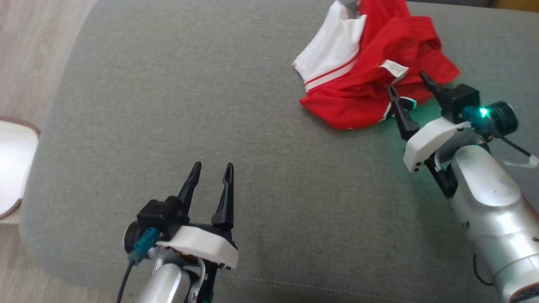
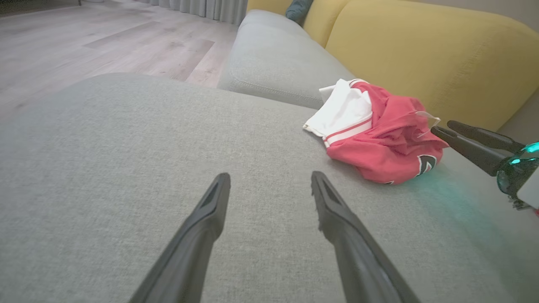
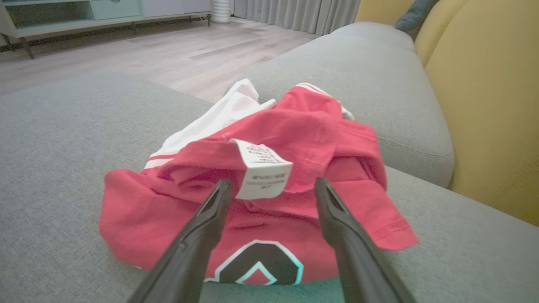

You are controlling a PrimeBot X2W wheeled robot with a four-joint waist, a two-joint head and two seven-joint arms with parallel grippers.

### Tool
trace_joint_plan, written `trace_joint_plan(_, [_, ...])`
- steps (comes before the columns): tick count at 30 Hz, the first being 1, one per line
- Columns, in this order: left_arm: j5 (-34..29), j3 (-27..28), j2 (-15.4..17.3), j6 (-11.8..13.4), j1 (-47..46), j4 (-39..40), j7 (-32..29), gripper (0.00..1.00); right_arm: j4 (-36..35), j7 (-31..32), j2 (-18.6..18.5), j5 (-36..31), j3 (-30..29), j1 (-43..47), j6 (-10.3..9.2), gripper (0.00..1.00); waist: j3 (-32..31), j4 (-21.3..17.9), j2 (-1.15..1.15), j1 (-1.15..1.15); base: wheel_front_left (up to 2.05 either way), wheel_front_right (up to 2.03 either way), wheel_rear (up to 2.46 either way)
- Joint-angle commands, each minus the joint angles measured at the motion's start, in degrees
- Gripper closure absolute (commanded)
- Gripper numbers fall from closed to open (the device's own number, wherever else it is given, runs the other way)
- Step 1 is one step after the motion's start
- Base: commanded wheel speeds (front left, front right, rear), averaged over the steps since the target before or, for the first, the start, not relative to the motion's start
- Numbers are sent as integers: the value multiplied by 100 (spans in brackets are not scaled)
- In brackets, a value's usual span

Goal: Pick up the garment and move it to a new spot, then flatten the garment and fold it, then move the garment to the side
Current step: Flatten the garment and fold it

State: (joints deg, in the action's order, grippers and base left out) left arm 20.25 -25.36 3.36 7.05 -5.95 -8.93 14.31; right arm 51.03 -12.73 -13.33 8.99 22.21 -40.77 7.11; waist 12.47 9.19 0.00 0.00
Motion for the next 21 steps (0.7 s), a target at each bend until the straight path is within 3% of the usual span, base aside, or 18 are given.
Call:
trace_joint_plan(1, [-35, 158, -5, -11, -86, 163, 69, 0, -143, 12, 42, 13, 89, -132, 37, 0, 21, 55, 0, 0, 0, 0, 0])
trace_joint_plan(5, [-31, 153, -12, -12, -104, 142, 69, 0, 71, 87, 6, -1, 199, -308, 37, 0, 52, 281, 0, 0, 0, 0, 0])
trace_joint_plan(6, [-32, 158, -14, -4, -102, 147, 69, 0, 116, 73, -6, -10, 174, -354, 37, 18, 57, 312, 0, 0, 0, 0, 0])
trace_joint_plan(7, [-32, 167, -15, 5, -97, 154, 69, 0, 160, 60, -11, -33, 164, -395, 37, 53, 59, 332, 0, 0, 0, 0, 0])
trace_joint_plan(9, [-31, 193, -16, 10, -85, 162, 69, 0, 231, 31, -3, -61, 126, -469, 37, 96, 62, 348, 0, 0, 0, 0, 0])
trace_joint_plan(10, [-35, 204, -16, 16, -77, 164, 69, 0, 264, 18, 5, -81, 114, -497, 37, 100, 60, 342, 0, 0, 0, 0, 0])
trace_joint_plan(21, [-55, 259, -8, 15, -32, 140, 69, 0, 11, -155, 193, -172, 105, -422, 37, 100, -70, -128, 0, 0, 0, 0, 0])
